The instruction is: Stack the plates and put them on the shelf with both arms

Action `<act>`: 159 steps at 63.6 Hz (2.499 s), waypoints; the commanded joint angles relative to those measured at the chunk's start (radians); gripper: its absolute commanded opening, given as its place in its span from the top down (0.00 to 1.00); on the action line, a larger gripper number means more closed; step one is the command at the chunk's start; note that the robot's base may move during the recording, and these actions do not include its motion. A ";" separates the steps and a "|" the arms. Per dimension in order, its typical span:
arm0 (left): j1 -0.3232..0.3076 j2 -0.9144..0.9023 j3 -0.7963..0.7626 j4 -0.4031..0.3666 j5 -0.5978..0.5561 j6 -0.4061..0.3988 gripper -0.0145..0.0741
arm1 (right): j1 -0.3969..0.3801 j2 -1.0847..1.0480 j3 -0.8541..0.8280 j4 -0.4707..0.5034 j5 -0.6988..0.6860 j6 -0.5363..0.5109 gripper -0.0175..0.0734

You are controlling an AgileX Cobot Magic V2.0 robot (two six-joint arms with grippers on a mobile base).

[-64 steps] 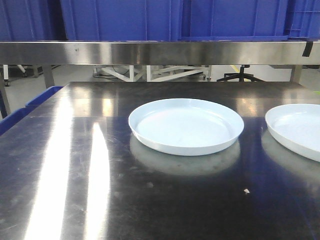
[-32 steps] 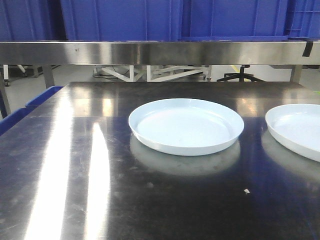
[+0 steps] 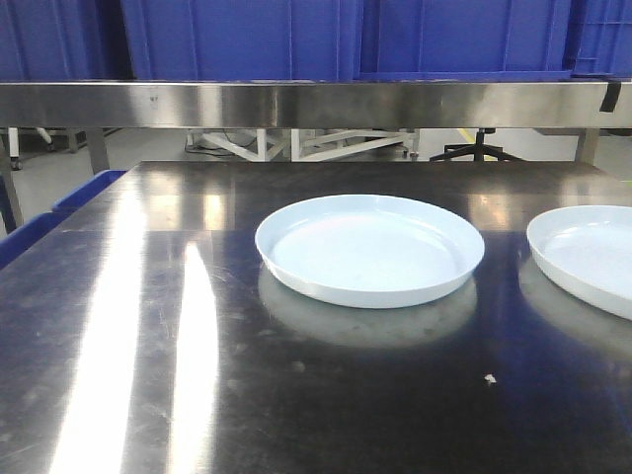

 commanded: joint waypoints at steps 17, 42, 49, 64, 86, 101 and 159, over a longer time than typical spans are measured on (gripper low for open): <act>0.001 -0.003 -0.030 -0.010 -0.063 -0.010 0.74 | -0.100 0.148 -0.123 -0.018 -0.042 -0.001 0.39; 0.001 -0.003 -0.030 -0.010 -0.063 -0.010 0.74 | -0.120 0.281 -0.134 -0.039 -0.052 -0.001 0.39; 0.001 -0.003 -0.030 -0.010 -0.063 -0.010 0.74 | -0.126 0.299 -0.134 -0.041 -0.051 -0.001 0.39; 0.001 -0.003 -0.030 -0.010 -0.063 -0.010 0.74 | -0.126 0.324 -0.134 -0.043 -0.061 -0.001 0.43; 0.001 -0.003 -0.030 -0.010 -0.063 -0.010 0.74 | -0.123 0.290 -0.234 -0.095 0.013 -0.001 0.78; 0.001 -0.003 -0.030 -0.010 -0.063 -0.010 0.74 | -0.074 0.197 -0.399 -0.094 0.098 -0.001 0.78; 0.001 -0.003 -0.030 -0.010 -0.063 -0.010 0.74 | 0.467 0.470 -0.485 -0.089 -0.017 -0.001 0.41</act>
